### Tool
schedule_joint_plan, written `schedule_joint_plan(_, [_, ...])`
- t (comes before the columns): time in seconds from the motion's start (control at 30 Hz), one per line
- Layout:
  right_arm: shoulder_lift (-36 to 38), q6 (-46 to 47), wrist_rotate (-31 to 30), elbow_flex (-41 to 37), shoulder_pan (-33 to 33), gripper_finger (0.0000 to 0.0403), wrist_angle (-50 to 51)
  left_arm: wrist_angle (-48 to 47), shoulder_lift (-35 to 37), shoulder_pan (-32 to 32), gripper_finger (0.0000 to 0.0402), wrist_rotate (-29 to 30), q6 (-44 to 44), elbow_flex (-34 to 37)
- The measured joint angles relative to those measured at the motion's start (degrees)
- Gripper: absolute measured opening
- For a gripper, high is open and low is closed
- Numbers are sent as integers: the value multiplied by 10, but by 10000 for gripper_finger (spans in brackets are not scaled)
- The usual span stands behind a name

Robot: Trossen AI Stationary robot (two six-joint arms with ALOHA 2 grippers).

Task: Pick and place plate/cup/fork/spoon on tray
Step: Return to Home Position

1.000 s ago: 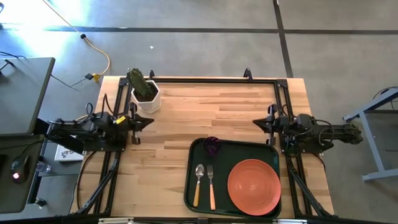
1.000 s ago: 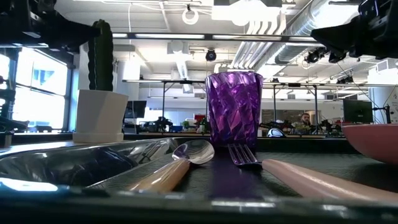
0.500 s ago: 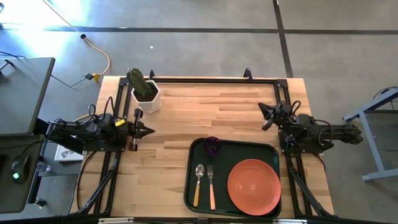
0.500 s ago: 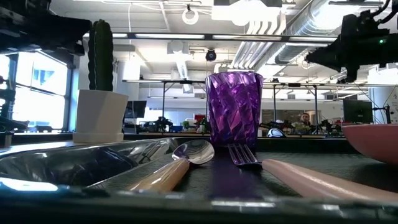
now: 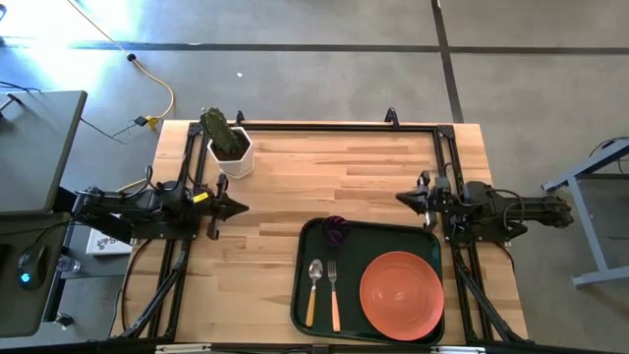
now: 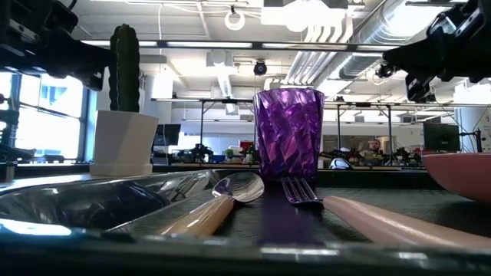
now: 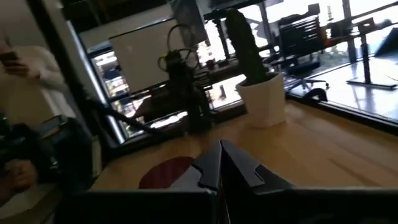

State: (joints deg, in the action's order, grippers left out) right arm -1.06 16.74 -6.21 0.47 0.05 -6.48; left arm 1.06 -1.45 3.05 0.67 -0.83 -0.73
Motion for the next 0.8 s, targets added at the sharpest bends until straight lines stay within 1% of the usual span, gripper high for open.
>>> schedule_joint_plan(0.13, [0, -24, 25, 0, 0, 0, 0, 4, 0, 0, 0, 43, -13, 0])
schedule_joint_plan(0.2, [0, -38, 29, 0, 0, 0, 3, 10, 2, -1, 0, 49, -21, 0])
schedule_joint_plan(0.33, [0, -64, 31, 0, 0, 0, 11, 23, 2, 0, 0, 49, -25, 0])
schedule_joint_plan(0.47, [0, -95, 34, 0, 0, 0, 15, 11, 2, 0, 0, 48, -29, 0])
schedule_joint_plan(0.57, [0, -97, 62, 0, 0, 0, 41, -4, 2, 0, 0, 20, -43, 0])
schedule_joint_plan(0.63, [-1, -92, 65, 0, 0, 0, 57, -3, 1, 2, 0, -6, -47, 0])
schedule_joint_plan(0.67, [-2, -91, 65, 0, 0, 0, 56, -3, 0, 5, 0, -9, -50, 0])
schedule_joint_plan(0.73, [-4, -88, 65, 0, 0, 0, 57, -4, 0, 12, 0, -6, -51, 0])
schedule_joint_plan(0.8, [-5, -86, 65, 0, 0, 0, 57, -3, 0, 17, 0, 17, -51, 0])
